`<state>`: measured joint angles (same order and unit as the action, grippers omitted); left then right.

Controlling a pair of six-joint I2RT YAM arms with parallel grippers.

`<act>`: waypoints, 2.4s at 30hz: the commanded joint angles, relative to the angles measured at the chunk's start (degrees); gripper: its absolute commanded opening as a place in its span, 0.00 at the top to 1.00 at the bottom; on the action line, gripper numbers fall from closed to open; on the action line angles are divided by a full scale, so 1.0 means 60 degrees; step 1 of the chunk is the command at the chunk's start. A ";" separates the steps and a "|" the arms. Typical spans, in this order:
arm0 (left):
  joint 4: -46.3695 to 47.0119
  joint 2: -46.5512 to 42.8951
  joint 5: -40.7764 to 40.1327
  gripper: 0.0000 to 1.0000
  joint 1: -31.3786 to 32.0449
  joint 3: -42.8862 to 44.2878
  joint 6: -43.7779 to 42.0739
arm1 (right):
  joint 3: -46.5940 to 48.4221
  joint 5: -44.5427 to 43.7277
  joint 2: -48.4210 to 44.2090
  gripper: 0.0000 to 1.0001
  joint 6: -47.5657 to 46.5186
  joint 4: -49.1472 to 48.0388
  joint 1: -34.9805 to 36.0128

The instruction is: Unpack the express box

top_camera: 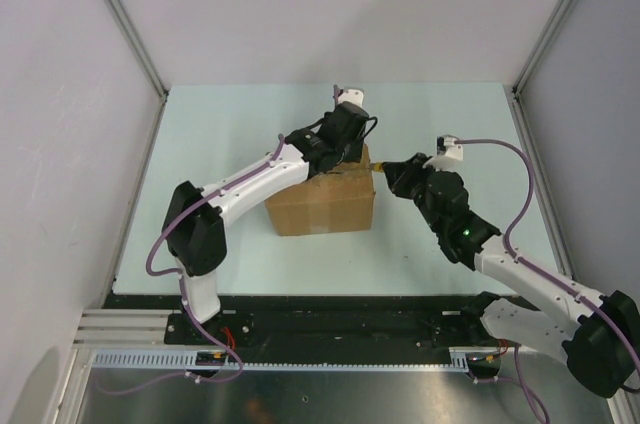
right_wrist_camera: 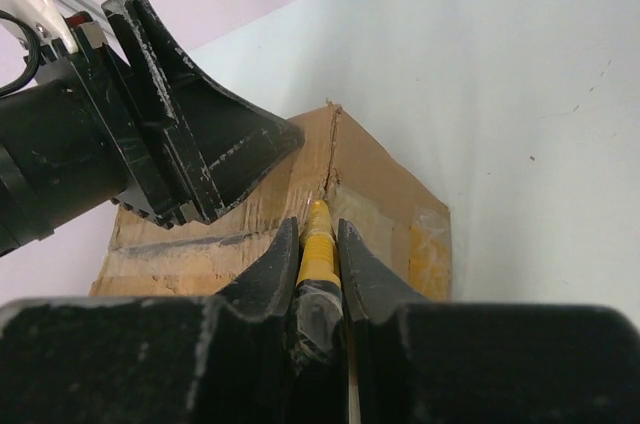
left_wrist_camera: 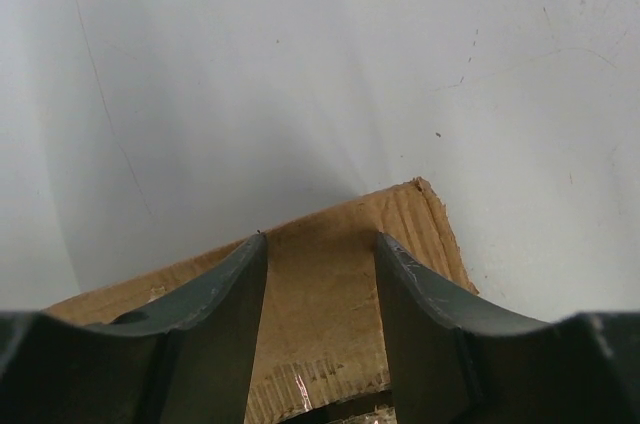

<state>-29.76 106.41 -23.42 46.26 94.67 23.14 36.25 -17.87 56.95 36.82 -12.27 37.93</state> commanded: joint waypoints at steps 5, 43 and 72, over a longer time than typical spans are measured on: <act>-0.1940 0.0927 0.0270 0.47 -0.0093 -0.0383 0.0436 | -0.0475 0.0356 -0.0393 1.00 -0.0057 0.1283 0.0416; -0.1896 -0.0303 0.1017 0.32 0.0039 0.1373 -0.0939 | -0.0344 0.0605 -0.2021 1.00 0.0118 0.1313 -0.0434; -0.1017 -0.1417 0.1692 0.53 0.1050 -0.0647 -0.1322 | 0.0916 -0.1797 -0.0527 1.00 -0.0365 0.0962 0.0797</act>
<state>-37.47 97.93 -14.17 52.53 91.81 13.63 39.24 -26.20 53.84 34.89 -3.55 41.95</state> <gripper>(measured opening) 0.472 0.164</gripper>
